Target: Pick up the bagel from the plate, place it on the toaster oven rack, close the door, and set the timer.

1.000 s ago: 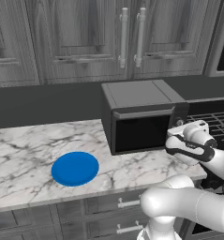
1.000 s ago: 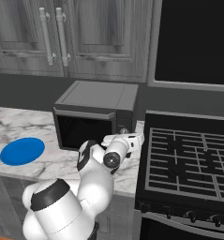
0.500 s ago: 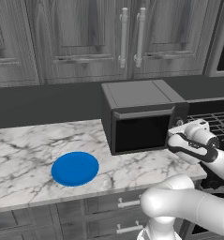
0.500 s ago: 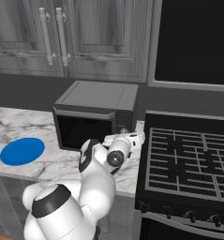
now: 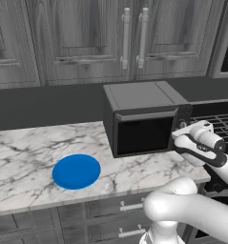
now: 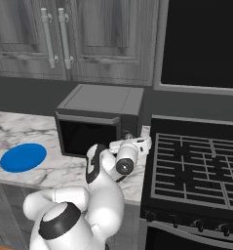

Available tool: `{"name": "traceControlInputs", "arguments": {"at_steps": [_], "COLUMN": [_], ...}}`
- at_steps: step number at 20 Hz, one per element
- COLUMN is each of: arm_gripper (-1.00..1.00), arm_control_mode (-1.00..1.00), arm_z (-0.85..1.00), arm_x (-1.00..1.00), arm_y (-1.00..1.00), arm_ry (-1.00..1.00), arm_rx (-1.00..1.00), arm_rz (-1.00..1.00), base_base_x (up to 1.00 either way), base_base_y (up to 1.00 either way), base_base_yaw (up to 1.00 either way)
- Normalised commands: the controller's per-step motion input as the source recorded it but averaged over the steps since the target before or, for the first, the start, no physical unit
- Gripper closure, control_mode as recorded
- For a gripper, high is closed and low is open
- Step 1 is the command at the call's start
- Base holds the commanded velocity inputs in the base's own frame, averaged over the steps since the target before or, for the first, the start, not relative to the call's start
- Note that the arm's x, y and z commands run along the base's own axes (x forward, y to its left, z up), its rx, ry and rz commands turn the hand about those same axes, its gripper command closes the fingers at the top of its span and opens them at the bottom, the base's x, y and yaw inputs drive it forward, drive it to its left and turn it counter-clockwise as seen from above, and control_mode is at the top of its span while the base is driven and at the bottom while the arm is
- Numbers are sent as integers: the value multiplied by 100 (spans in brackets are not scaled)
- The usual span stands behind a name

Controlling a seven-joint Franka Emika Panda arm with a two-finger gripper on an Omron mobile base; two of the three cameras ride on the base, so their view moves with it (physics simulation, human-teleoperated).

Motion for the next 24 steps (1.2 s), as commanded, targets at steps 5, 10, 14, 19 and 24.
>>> {"name": "traceControlInputs", "arguments": {"at_steps": [5,10,14,19,24], "arm_gripper": [-100,-100,-100,-100,-100], "arm_control_mode": [-100,-100,-100,-100,-100], "arm_z": [21,38,19,1,17], "arm_x": [2,0,0,9,9], "arm_y": [-29,-38,-11,0,-5], "arm_ry": [-2,-3,-4,-4,-2], "arm_rx": [0,1,0,0,0], "arm_rz": [-4,-4,-7,-10,-12], "base_base_x": [0,0,0,0,0], "base_base_y": [0,0,0,0,0], "base_base_yaw": [0,0,0,0,0]}}
